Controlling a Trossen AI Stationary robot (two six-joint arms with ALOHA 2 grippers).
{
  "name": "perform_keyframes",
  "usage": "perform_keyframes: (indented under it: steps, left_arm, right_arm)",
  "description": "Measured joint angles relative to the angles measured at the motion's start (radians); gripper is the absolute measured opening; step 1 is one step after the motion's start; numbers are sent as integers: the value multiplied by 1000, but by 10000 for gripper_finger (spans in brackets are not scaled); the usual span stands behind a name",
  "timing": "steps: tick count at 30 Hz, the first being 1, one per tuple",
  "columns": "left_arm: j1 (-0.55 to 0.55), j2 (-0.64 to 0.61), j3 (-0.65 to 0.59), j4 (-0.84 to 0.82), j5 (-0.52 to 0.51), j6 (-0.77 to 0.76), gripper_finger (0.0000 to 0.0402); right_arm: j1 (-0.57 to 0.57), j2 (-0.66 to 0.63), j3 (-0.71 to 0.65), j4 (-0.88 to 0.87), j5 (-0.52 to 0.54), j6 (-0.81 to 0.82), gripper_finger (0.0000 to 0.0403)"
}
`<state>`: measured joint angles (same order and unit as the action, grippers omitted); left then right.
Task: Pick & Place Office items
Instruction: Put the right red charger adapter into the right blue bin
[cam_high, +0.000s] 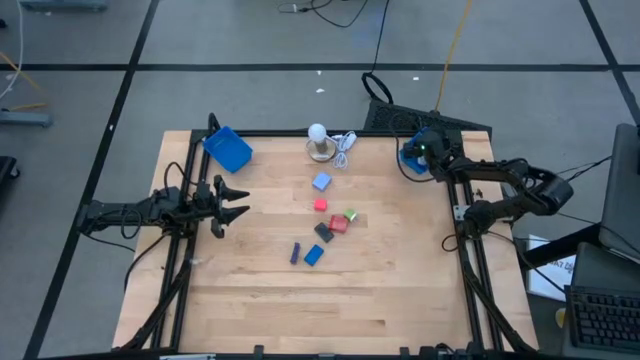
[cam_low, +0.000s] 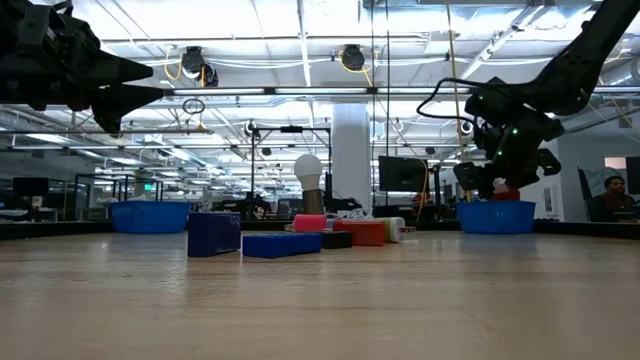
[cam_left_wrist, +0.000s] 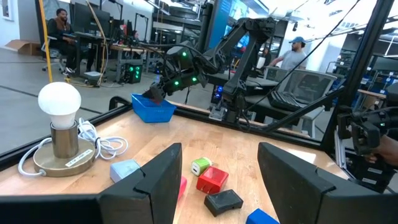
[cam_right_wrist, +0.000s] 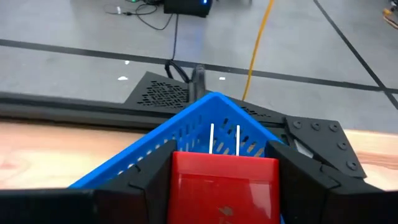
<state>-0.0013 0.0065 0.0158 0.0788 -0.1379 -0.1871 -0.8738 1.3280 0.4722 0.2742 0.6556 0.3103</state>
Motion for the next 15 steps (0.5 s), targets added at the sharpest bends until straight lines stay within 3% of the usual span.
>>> perform_keyframes:
  steps: [15]
  left_arm:
    - [0, 0, 0, 0, 0, 0, 214]
  right_arm:
    - [-9, 80, 11, 71, -2, -39, 208]
